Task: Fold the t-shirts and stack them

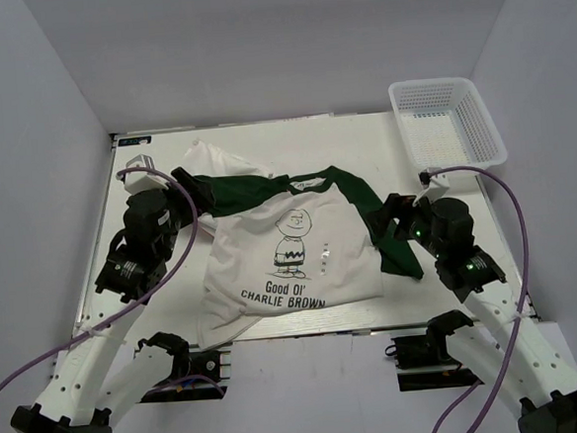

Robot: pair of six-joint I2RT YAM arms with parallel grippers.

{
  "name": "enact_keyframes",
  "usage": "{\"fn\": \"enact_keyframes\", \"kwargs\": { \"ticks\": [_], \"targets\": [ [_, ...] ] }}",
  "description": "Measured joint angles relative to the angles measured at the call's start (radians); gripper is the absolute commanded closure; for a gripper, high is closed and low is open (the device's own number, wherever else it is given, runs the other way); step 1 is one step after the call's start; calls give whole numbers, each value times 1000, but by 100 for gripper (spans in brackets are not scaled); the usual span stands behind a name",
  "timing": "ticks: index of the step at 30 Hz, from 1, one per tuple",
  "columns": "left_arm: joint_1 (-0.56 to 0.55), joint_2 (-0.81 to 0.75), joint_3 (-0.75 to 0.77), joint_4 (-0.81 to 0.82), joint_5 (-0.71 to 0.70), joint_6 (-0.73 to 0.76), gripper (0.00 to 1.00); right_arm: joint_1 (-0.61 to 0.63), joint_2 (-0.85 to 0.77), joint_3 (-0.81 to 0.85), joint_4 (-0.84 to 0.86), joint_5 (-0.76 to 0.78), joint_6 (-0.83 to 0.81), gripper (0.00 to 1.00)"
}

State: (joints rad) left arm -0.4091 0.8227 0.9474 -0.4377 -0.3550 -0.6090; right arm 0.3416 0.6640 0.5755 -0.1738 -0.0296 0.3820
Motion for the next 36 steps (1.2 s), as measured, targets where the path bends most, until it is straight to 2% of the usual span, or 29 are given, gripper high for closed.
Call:
{"fn": "enact_keyframes", "kwargs": {
  "ticks": [7,11,14,20,25,28,31,36],
  "targets": [
    [0,-6,0,10,35,26,0,2,174,-6,96,-142,-32,10],
    [1,-4,0,24,49,34,0,35,379,13,123,-224,-39,10],
    [1,13,0,30,49,37,0,104,554,66,157,-236,-34,10],
    [2,75,0,25,47,40,0,269,942,371,159,-176,-37,10],
    [1,92,2,4,26,42,0,340,1205,617,146,-127,-14,10],
    [0,92,2,-5,12,42,0,342,1280,650,137,-76,17,10],
    [0,97,2,-7,-3,43,0,329,1284,649,138,6,56,10],
    [0,123,5,-14,-10,42,0,274,1182,496,184,93,103,10]
  ]
}}
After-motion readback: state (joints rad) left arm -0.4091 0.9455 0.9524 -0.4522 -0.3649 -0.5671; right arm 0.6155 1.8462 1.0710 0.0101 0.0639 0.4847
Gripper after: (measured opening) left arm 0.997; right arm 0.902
